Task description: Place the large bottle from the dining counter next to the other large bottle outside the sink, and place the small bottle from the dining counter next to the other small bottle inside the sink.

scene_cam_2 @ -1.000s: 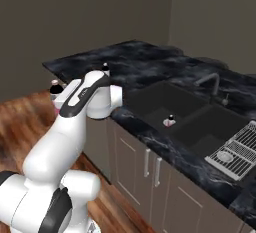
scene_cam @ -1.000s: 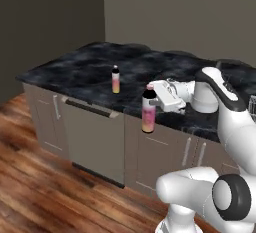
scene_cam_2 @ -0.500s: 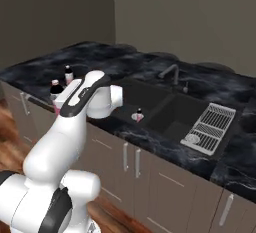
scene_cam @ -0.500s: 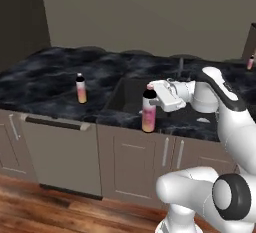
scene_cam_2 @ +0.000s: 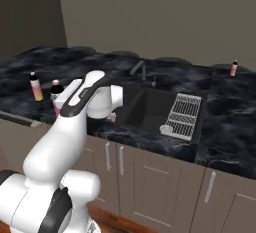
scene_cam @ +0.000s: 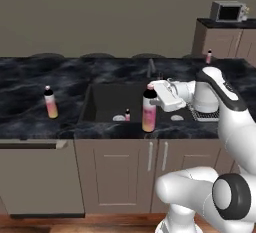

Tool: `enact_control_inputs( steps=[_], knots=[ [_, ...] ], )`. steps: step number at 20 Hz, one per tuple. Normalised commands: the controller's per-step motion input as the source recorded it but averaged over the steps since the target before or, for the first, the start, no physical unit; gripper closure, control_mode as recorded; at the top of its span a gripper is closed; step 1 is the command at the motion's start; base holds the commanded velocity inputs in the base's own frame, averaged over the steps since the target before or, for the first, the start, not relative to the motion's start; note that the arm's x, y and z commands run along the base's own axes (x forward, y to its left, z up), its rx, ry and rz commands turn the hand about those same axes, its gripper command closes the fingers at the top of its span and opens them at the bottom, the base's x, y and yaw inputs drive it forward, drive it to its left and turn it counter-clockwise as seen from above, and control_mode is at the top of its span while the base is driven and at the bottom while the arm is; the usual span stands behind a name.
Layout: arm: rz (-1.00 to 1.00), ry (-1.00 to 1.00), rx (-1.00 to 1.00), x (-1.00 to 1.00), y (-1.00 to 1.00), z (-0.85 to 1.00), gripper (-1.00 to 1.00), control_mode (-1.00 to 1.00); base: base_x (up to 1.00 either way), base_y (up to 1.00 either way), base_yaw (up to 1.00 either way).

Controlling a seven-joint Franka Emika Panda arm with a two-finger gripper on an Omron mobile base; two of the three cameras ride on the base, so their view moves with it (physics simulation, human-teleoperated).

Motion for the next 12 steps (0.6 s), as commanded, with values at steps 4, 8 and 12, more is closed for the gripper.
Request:
enact_control_inputs(
  steps=[4, 8, 12],
  knots=[
    [0.00, 0.00, 0.00, 0.00, 0.00, 0.00, 1.00, 1.00, 0.28, 0.45, -0.36],
    [0.00, 0.00, 0.00, 0.00, 0.00, 0.00, 1.00, 1.00, 0.21, 0.54, -0.32],
    [0.00, 0.00, 0.00, 0.00, 0.00, 0.00, 1.00, 1.00, 0.18, 0.58, -0.30]
  ],
)
